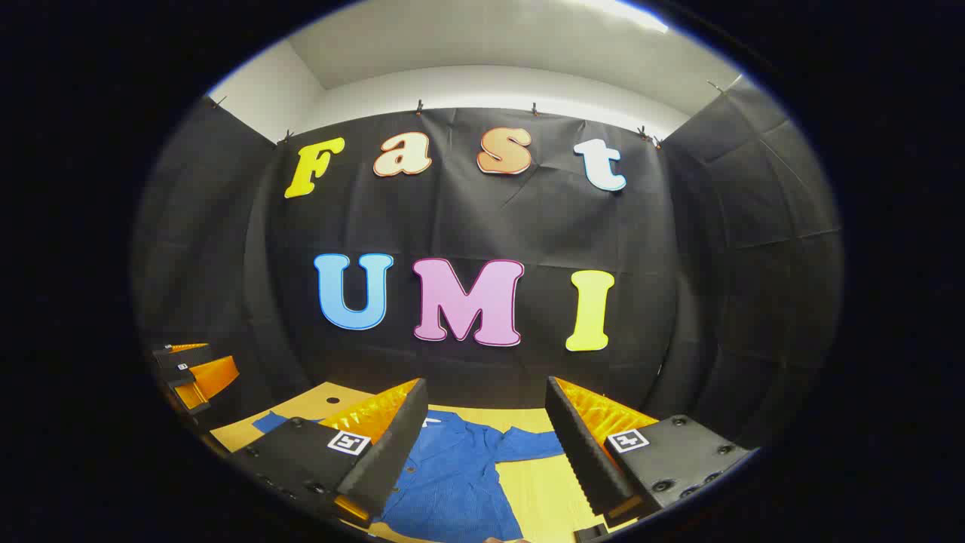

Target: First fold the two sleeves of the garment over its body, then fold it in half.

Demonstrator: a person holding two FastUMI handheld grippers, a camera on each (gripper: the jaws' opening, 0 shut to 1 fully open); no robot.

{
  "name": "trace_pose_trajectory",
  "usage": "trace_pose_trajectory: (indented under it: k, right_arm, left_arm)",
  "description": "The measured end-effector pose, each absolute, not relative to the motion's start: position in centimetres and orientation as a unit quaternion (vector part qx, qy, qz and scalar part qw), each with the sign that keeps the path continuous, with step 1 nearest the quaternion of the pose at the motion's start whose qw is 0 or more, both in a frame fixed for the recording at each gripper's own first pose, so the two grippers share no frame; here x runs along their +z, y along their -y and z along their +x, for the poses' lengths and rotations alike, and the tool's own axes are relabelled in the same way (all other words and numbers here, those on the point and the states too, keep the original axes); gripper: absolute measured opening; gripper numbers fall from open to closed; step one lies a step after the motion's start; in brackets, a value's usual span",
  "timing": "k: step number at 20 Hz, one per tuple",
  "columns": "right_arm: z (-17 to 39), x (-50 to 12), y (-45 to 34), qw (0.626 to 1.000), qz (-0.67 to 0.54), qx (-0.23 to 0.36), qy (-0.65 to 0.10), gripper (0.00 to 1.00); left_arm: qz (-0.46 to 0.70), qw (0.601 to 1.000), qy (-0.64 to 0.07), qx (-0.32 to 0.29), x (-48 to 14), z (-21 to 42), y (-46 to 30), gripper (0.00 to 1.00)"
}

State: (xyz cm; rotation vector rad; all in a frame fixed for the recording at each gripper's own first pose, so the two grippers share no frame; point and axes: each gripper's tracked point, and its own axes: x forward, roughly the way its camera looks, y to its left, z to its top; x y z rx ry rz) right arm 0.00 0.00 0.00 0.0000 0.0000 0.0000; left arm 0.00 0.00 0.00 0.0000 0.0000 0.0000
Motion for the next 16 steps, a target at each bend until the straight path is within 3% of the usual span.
trace_pose_trajectory:
  k: [5, 6, 8, 9, 16]
  right_arm:
    - [-0.3, 0.2, 0.9, 1.000, -0.002, -0.009, 0.001, 0.93]
    - [-0.4, 0.3, 1.2, 1.000, -0.004, -0.011, 0.004, 0.98]
    - [-0.7, 0.5, 1.5, 1.000, -0.010, -0.012, 0.007, 0.93]
    - [-0.8, 0.8, 1.8, 1.000, -0.017, -0.014, 0.011, 0.98]
    - [-0.9, 2.2, 2.3, 0.999, -0.028, -0.014, 0.029, 0.93]
  left_arm:
    - [-0.021, 1.000, -0.006, -0.013, 0.1, -0.6, 1.3, 0.80]
    - [-0.022, 1.000, -0.007, -0.010, 0.1, -0.7, 1.2, 0.80]
    - [-0.017, 1.000, -0.004, -0.003, 0.4, -1.1, 0.5, 0.80]
    - [-0.010, 1.000, -0.004, 0.000, 0.5, -1.3, 0.2, 0.80]
    - [-0.019, 1.000, -0.011, 0.011, 0.8, -1.9, -0.6, 0.80]
